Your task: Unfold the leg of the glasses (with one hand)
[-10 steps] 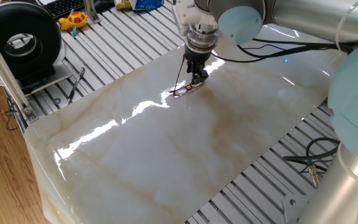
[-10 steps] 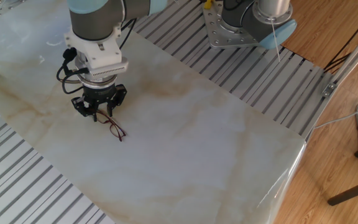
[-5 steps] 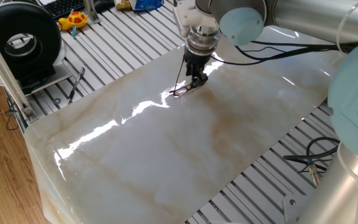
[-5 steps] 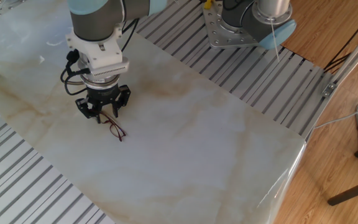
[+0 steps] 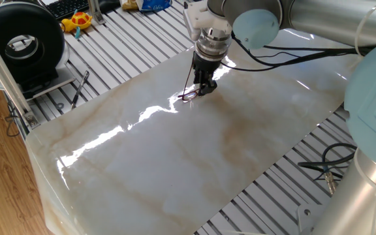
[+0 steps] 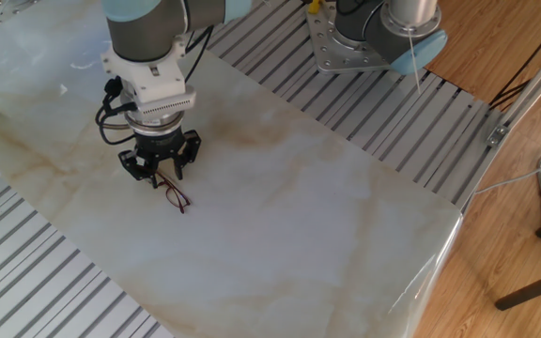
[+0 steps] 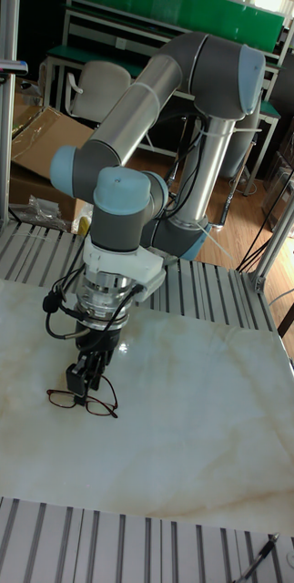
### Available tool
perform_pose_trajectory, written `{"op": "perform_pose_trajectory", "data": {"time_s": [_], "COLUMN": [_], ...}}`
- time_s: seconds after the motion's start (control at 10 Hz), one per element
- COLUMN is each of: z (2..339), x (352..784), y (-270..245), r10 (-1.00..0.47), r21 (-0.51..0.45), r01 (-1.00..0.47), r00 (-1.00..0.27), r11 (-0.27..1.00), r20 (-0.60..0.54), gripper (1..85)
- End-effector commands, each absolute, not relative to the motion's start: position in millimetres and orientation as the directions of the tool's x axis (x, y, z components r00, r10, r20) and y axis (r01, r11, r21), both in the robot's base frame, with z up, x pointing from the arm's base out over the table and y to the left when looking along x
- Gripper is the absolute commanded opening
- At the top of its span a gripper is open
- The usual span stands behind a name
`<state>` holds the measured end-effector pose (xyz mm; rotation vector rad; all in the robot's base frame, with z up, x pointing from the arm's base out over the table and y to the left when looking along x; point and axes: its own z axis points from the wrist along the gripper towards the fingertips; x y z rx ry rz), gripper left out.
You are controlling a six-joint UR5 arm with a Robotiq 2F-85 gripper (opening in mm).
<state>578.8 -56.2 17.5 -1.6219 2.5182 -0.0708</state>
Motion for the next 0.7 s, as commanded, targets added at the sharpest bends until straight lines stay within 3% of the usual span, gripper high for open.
{"op": "perform_pose_trajectory", "data": {"time_s": [0.0, 0.6], "z": [16.9, 15.4], "x": [581.1, 583.4], "y": [-49.2, -52.5], "r10": [-0.901, -0.902], "r21": [-0.107, -0.115], "r01": [-0.897, -0.897], "r00": [-0.416, -0.416], "r11": [0.429, 0.428], "r20": [-0.124, -0.113], "gripper": [44.7, 34.0]}}
